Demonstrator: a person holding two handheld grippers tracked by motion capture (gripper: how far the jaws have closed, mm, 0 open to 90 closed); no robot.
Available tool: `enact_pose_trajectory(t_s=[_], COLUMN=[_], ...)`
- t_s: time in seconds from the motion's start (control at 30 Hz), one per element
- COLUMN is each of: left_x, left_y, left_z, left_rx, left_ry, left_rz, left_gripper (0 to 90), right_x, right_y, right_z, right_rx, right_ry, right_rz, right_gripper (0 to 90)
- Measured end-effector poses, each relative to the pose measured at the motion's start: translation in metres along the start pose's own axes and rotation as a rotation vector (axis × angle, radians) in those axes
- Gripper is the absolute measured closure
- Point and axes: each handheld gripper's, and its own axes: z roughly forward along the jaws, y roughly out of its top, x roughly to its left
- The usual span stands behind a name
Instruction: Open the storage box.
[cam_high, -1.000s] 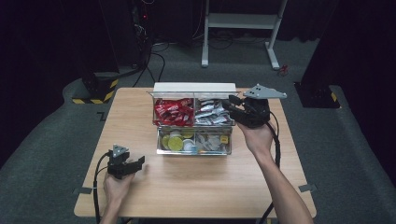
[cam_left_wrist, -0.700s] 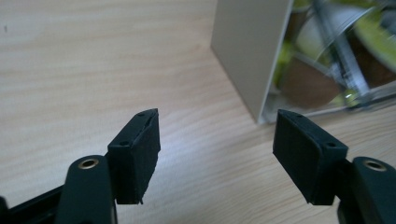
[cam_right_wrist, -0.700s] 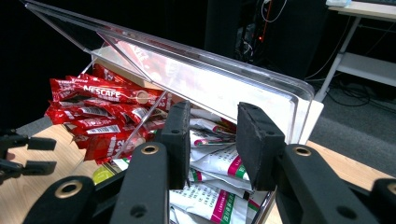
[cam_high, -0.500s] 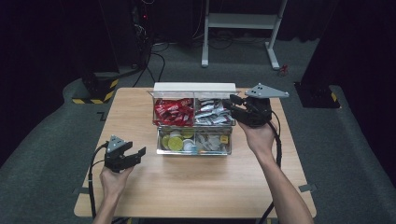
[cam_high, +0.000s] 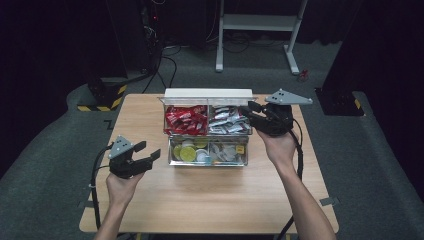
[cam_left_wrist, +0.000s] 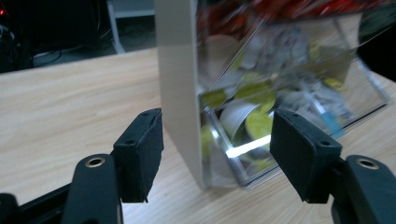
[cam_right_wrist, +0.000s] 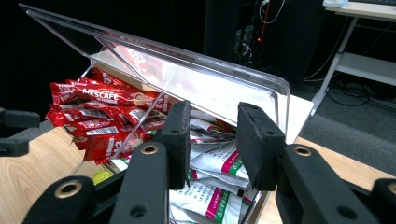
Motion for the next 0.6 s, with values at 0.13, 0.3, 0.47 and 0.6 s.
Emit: enact_pose_trajectory(t_s=[0.13, 0.3, 0.47, 0.6], left_x=[-0.003, -0.003, -0.006, -0.010], left_y=[0.013, 0.026, 0.039, 0.052], left_z=[-0.001, -0.004, -0.010, -0.008], left_rx=[-0.001, -0.023, -0.057, -0.061], left_ry=[-0.028, -0.050, -0.059, -0.066], left_rz=[0.001, -0.011, -0.001, 0.024], left_gripper=[37.9, 41.6, 43.3, 44.5], right_x=[0.000, 0.000, 0.000, 0.000], right_y=[0.000, 0.001, 0.001, 0.002], right_z=[0.000, 0.000, 0.000, 0.001], right_rx=[0.003, 0.009, 0.012, 0.016], right_ry=[0.000, -0.002, -0.002, -0.004], right_rz=[-0.002, -0.001, -0.002, -0.006], right_gripper=[65.1, 65.0, 64.6, 64.5])
